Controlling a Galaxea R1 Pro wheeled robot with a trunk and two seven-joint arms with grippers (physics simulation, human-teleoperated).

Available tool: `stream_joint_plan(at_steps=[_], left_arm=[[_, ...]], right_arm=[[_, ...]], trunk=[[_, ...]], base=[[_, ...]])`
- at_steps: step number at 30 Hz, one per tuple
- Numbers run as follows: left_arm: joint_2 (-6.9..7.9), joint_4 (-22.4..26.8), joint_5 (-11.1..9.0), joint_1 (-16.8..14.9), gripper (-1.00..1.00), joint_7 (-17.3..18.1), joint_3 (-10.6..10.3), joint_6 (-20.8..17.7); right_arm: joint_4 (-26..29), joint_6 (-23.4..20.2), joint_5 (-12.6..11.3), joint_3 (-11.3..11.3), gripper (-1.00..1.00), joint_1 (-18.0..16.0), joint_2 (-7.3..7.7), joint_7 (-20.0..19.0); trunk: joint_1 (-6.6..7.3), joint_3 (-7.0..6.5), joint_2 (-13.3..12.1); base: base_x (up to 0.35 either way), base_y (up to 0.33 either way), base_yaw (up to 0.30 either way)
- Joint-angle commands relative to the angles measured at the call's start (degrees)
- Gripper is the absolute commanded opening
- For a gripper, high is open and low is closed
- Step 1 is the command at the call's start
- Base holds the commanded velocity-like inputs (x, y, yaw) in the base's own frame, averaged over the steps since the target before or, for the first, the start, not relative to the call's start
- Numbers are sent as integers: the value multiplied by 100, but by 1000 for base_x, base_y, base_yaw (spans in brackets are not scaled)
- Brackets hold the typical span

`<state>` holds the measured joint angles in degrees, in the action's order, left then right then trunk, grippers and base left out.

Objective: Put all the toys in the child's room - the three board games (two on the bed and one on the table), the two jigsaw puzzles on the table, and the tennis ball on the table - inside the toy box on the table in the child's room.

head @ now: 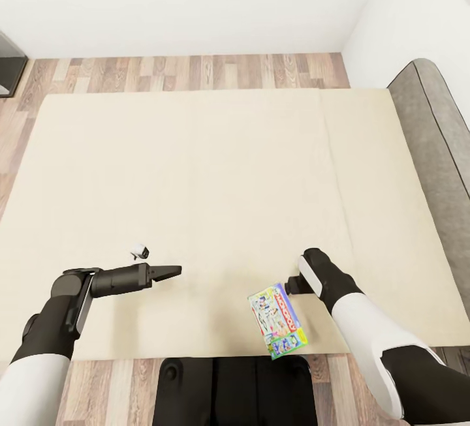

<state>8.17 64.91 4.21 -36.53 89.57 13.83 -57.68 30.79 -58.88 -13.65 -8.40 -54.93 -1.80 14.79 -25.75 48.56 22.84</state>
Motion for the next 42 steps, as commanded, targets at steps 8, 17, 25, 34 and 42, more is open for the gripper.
stream_joint_plan(at_steps=[8, 17, 25, 34, 42], left_arm=[[0, 3, 45, -3, 100, 43, 5, -59], [0, 4, 45, -3, 100, 43, 5, -59], [-5, 3, 49, -3, 100, 41, 3, -59], [-6, 4, 49, -3, 100, 43, 5, -59], [-7, 3, 52, -3, 100, 41, 3, -59]], right_arm=[[-1, -37, 3, -13, 100, 7, -224, -9], [-3, -44, 504, 5, 100, 109, -207, -47], [-3, -37, 465, 27, 100, 123, 125, -273], [-3, 2, 496, 47, 100, 123, 294, -672], [-6, 28, 444, 55, 100, 123, 578, -1096]], trunk=[[-4, 6, 8], [-4, 6, 8], [-4, 6, 8], [-4, 6, 8], [-4, 6, 8]], base=[[0, 0, 0], [0, 0, 0], [0, 0, 0], [0, 0, 0], [0, 0, 0]])
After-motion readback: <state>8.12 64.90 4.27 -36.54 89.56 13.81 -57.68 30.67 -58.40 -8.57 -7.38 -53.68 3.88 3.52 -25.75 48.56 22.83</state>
